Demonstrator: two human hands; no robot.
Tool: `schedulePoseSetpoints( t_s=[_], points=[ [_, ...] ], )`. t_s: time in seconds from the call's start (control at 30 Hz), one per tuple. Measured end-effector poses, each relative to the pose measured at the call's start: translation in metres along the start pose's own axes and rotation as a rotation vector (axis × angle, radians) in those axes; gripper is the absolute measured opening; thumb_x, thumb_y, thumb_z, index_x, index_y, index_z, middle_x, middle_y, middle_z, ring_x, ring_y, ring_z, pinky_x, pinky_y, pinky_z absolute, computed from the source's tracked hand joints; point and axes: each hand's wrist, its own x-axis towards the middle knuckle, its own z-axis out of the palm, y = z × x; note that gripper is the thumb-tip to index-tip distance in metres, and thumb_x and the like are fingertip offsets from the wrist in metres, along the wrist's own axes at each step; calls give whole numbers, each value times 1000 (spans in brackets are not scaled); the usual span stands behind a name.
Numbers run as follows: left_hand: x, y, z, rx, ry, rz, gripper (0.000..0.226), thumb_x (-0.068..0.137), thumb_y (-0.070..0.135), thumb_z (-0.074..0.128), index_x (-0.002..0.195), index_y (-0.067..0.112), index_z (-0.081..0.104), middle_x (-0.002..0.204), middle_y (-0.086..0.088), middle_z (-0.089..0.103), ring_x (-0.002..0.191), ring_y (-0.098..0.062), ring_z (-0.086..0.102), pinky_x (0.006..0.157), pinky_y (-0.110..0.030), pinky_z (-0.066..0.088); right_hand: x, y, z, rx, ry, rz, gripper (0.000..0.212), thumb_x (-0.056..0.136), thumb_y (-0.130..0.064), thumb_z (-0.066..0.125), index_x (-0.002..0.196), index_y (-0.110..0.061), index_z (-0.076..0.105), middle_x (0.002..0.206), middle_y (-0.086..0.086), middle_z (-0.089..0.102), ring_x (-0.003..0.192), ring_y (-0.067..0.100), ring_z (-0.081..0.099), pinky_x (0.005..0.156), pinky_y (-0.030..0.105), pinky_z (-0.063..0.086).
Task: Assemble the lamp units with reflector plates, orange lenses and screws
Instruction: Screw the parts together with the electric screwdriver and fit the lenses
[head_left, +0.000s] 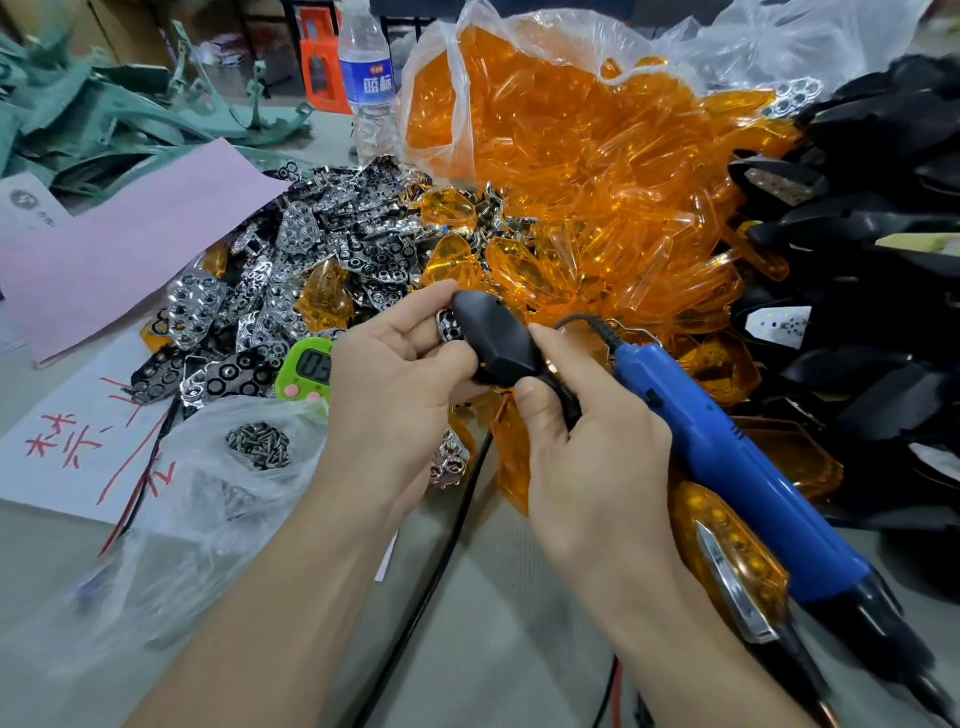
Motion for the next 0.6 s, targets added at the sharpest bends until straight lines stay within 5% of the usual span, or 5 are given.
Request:
schedulePoseSetpoints(
  t_s=[0.1,0.17,0.3,0.5,0.6],
  points=[
    [5,-1,-6,-26,-25,-79,52,89,-23,58,135,1,59,94,-1,81,93,-22,78,64,-30,64,0,2,4,-64,-53,-21,45,103,-28,57,148,-33,53,105,-7,69,93,12,64,86,35,56],
    [8,-1,-10,-85,-67,-176,46,90,-23,55,130,0,60,92,-2,81,84,-20,79,60,-27,62,-2,-2,7,-198,17,-151,42,105,-26,52,147,-27,54,97,-3,64,79,20,63,71,48,58],
    [12,-5,-12,-257,-127,-406,40,97,-18,44,131,-2,59,85,-7,80,74,-17,78,55,-21,59,-3,-1,11,-282,157,-329,44,96,-21,58,140,-16,62,83,1,59,60,21,55,47,46,54],
    [2,-6,3,-301,-288,-402,29,104,8,46,128,2,61,97,-11,75,79,-18,72,63,-30,60,2,9,5,-83,101,-182,42,104,-29,56,146,-27,56,93,-6,66,78,12,64,70,38,59],
    [-1,-8,4,-263,-274,-320,23,103,5,47,120,1,63,102,-14,73,86,-22,69,64,-33,59,4,10,7,-57,60,-119,41,104,-39,47,144,-32,55,94,-12,68,83,11,68,74,26,56]
  ],
)
